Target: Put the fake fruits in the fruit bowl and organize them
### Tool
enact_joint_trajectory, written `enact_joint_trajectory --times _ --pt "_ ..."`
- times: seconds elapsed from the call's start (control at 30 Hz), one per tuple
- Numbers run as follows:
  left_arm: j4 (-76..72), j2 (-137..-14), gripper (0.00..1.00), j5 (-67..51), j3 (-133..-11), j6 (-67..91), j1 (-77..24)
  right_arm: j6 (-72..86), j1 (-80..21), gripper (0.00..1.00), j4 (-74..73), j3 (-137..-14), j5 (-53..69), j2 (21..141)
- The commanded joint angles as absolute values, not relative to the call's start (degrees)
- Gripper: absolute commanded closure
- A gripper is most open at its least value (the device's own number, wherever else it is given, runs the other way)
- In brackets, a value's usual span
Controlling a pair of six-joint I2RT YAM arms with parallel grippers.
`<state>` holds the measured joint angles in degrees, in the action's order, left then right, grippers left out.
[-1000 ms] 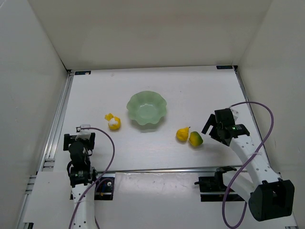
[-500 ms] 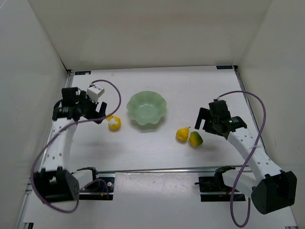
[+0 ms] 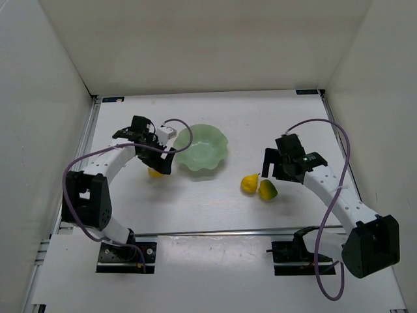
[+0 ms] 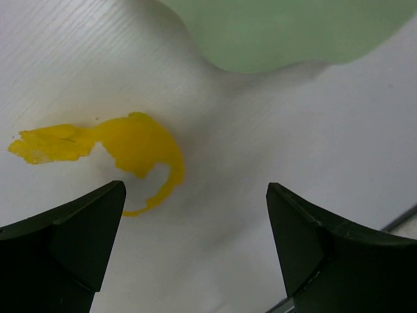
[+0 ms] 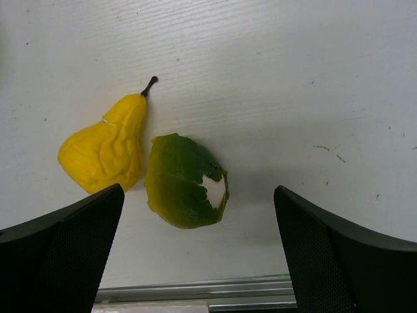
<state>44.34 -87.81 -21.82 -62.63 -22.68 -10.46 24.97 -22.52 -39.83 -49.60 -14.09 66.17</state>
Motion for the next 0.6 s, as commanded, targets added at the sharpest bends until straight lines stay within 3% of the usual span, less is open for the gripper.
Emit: enact_joint_trajectory --times 0.0,0.47,0.57 --pt "38.9 -89.6 0.00 -12.1 -64.7 -18.8 -11.0 23.6 -22.8 0.00 -39.2 -52.6 -15.2 67.3" --pt "36.0 -99.0 0.00 -8.1 -64.7 -19.3 -11.5 24.3 -23.8 0.00 -39.2 -54.7 -15.2 72.2" --pt "36.0 -99.1 0.06 -8.1 -64.7 -19.3 -11.5 23.7 -23.8 0.00 -39.7 -55.5 -15.7 72.7"
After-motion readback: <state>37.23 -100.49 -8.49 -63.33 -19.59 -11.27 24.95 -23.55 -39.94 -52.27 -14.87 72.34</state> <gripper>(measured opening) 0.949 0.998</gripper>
